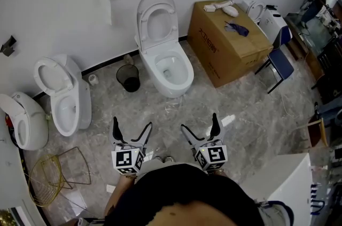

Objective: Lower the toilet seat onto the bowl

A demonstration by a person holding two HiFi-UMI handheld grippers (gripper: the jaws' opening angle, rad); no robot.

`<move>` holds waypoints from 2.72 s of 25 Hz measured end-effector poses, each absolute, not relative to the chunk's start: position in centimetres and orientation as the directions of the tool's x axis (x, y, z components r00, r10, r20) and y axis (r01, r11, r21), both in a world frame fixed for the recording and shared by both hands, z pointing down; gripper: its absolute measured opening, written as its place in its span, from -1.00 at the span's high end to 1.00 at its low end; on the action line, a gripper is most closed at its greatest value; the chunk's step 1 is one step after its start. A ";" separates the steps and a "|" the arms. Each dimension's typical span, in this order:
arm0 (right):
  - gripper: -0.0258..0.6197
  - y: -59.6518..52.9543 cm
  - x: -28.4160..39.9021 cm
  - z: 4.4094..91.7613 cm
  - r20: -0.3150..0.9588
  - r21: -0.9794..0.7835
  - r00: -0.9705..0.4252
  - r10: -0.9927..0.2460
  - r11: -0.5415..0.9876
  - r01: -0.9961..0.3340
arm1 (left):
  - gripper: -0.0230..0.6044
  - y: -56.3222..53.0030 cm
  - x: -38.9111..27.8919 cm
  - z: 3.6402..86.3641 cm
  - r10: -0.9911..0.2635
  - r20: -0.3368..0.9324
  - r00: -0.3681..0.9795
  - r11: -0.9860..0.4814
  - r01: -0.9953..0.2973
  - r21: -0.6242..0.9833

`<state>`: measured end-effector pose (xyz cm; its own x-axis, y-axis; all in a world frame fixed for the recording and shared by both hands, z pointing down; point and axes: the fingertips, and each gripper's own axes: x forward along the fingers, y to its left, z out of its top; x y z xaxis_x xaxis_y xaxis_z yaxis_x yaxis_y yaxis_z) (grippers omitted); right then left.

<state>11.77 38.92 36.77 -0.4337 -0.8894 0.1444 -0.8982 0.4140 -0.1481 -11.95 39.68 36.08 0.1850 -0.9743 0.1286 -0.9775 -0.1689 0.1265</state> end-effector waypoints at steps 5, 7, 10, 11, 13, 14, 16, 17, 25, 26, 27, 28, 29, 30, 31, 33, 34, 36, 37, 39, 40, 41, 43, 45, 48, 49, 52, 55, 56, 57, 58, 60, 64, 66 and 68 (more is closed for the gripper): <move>-0.82 39.1 13.1 37.0 0.148 -0.147 -0.430 -0.891 0.410 -0.900 | -0.86 38.5 -13.1 35.3 -0.986 0.101 0.132 -0.120 -0.986 0.119; -0.82 39.1 13.6 38.1 0.187 -0.147 -0.428 -0.884 0.405 -0.902 | -0.86 38.3 -13.3 35.0 -0.989 0.090 0.118 -0.107 -0.987 0.120; -0.82 39.0 13.4 38.2 0.185 -0.135 -0.438 -0.880 0.419 -0.898 | -0.86 38.4 -13.3 35.9 -0.986 0.114 0.118 -0.104 -0.987 0.121; -0.82 38.8 13.2 38.0 0.179 -0.135 -0.439 -0.881 0.420 -0.898 | -0.86 38.4 -13.3 36.5 -0.985 0.126 0.118 -0.103 -0.987 0.123; -0.82 38.2 12.8 38.1 0.173 -0.138 -0.441 -0.881 0.422 -0.896 | -0.86 38.1 -13.3 37.5 -0.982 0.147 0.118 -0.099 -0.986 0.131; -0.82 37.9 12.8 38.3 0.176 -0.133 -0.445 -0.878 0.427 -0.895 | -0.86 37.7 -13.4 37.9 -0.981 0.153 0.119 -0.099 -0.986 0.131; -0.82 37.1 12.7 38.5 0.169 -0.127 -0.454 -0.875 0.437 -0.890 | -0.86 36.6 -13.6 38.2 -0.980 0.154 0.123 -0.106 -0.988 0.115; -0.82 36.6 12.6 38.4 0.157 -0.127 -0.454 -0.877 0.438 -0.890 | -0.86 35.9 -13.9 38.2 -0.981 0.149 0.124 -0.109 -0.988 0.107; -0.82 29.5 12.1 38.2 0.145 -0.086 -0.421 -0.896 0.412 -0.907 | -0.86 28.8 -15.9 38.5 -0.982 0.146 0.117 -0.100 -0.988 0.119; -0.82 28.8 12.0 38.2 0.147 -0.079 -0.409 -0.901 0.402 -0.912 | -0.86 27.9 -15.9 38.5 -0.981 0.150 0.123 -0.106 -0.988 0.116; -0.82 28.1 12.0 38.1 0.148 -0.065 -0.398 -0.905 0.393 -0.917 | -0.86 27.0 -15.9 38.6 -0.980 0.153 0.129 -0.113 -0.987 0.114; -0.82 27.3 11.9 38.0 0.145 -0.048 -0.392 -0.908 0.389 -0.920 | -0.86 26.0 -15.9 38.6 -0.978 0.157 0.136 -0.120 -0.987 0.112; -0.82 26.5 11.6 37.8 0.139 -0.035 -0.391 -0.910 0.390 -0.920 | -0.86 24.9 -15.9 38.6 -0.977 0.159 0.144 -0.128 -0.986 0.107; -0.82 25.6 11.4 37.5 0.131 -0.025 -0.393 -0.910 0.393 -0.919 | -0.86 23.8 -16.0 38.5 -0.975 0.161 0.152 -0.136 -0.985 0.102; -0.82 24.6 11.2 37.2 0.127 -0.019 -0.390 -0.912 0.391 -0.920 | -0.86 22.5 -16.0 38.3 -0.974 0.160 0.159 -0.144 -0.985 0.099; -0.82 22.4 11.0 37.1 0.135 -0.021 -0.371 -0.919 0.372 -0.928 | -0.86 20.2 -16.1 37.9 -0.973 0.154 0.172 -0.159 -0.983 0.095; -0.82 21.4 10.9 37.2 0.144 -0.026 -0.365 -0.920 0.365 -0.931 | -0.86 19.2 -16.2 37.8 -0.972 0.154 0.177 -0.164 -0.982 0.092; -0.82 19.4 10.2 37.1 0.152 -0.032 -0.370 -0.916 0.370 -0.929 | -0.86 17.3 -16.4 37.7 -0.970 0.157 0.183 -0.171 -0.981 0.091; -0.82 18.4 9.8 36.9 0.152 -0.031 -0.376 -0.914 0.376 -0.926 | -0.86 16.4 -16.6 37.7 -0.970 0.158 0.187 -0.174 -0.980 0.094; -0.82 16.4 9.2 36.8 0.156 -0.026 -0.384 -0.910 0.385 -0.923 | -0.86 14.5 -16.8 37.5 -0.968 0.160 0.194 -0.180 -0.979 0.098; -0.82 15.4 8.9 36.9 0.157 -0.029 -0.387 -0.908 0.388 -0.921 | -0.86 13.5 -17.0 37.5 -0.967 0.161 0.198 -0.184 -0.978 0.100; -0.82 14.4 8.7 37.0 0.157 -0.034 -0.391 -0.907 0.391 -0.920 | -0.86 12.6 -17.2 37.5 -0.966 0.163 0.202 -0.188 -0.977 0.101; -0.82 12.5 8.1 36.9 0.156 -0.035 -0.394 -0.906 0.393 -0.919 | -0.86 10.8 -17.6 37.5 -0.963 0.171 0.211 -0.196 -0.976 0.099; -0.82 10.5 7.4 36.3 0.164 -0.030 -0.387 -0.907 0.388 -0.921 | -0.86 9.0 -17.9 37.5 -0.960 0.177 0.218 -0.204 -0.974 0.096; -0.82 7.4 6.8 35.7 0.159 -0.025 -0.377 -0.912 0.379 -0.925 | -0.86 6.2 -18.4 37.5 -0.959 0.177 0.223 -0.204 -0.972 0.121; -0.82 6.6 6.8 35.8 0.154 -0.019 -0.377 -0.913 0.379 -0.925 | -0.86 5.4 -18.5 37.6 -0.957 0.179 0.229 -0.208 -0.970 0.128; -0.82 4.6 6.6 36.2 0.155 -0.005 -0.376 -0.914 0.380 -0.925 | -0.86 3.5 -18.1 38.1 -0.945 0.193 0.264 -0.242 -0.961 0.131; -0.82 2.9 6.4 36.7 0.172 -0.001 -0.386 -0.906 0.392 -0.920 | -0.86 1.7 -18.3 38.5 -0.941 0.193 0.279 -0.258 -0.958 0.123; -0.82 2.3 6.2 37.1 0.179 -0.011 -0.399 -0.899 0.404 -0.915 | -0.86 0.9 -18.5 38.6 -0.941 0.191 0.279 -0.258 -0.958 0.125; -0.82 1.6 6.1 37.5 0.186 -0.024 -0.412 -0.892 0.415 -0.910 | -0.86 0.1 -18.7 38.5 -0.942 0.189 0.279 -0.258 -0.957 0.130; -0.82 0.9 6.1 37.8 0.191 -0.036 -0.419 -0.888 0.420 -0.907 | -0.86 -0.6 -18.7 38.1 -0.942 0.184 0.281 -0.258 -0.956 0.136; -0.82 -0.3 6.3 37.8 0.188 -0.049 -0.423 -0.886 0.422 -0.905 | -0.86 -1.7 -18.4 37.4 -0.942 0.171 0.290 -0.268 -0.953 0.139; -0.82 -2.6 6.7 37.3 0.169 -0.022 -0.423 -0.890 0.425 -0.905 | -0.86 -3.3 -18.1 38.4 -0.937 0.180 0.300 -0.281 -0.952 0.125; -0.82 -3.7 7.0 37.1 0.158 -0.006 -0.424 -0.892 0.428 -0.904 | -0.86 -4.0 -17.8 38.5 -0.939 0.176 0.296 -0.276 -0.952 0.130; -0.82 -5.1 7.3 36.9 0.147 0.007 -0.426 -0.893 0.432 -0.902 | -0.86 -4.9 -17.4 38.5 -0.941 0.173 0.291 -0.272 -0.954 0.124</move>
<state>7.28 -5.06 36.88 -0.4260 -0.8927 0.1470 -0.9020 0.4316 0.0073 -17.41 -4.87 38.52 0.2910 -0.9410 0.1725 -0.9542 -0.2723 0.1241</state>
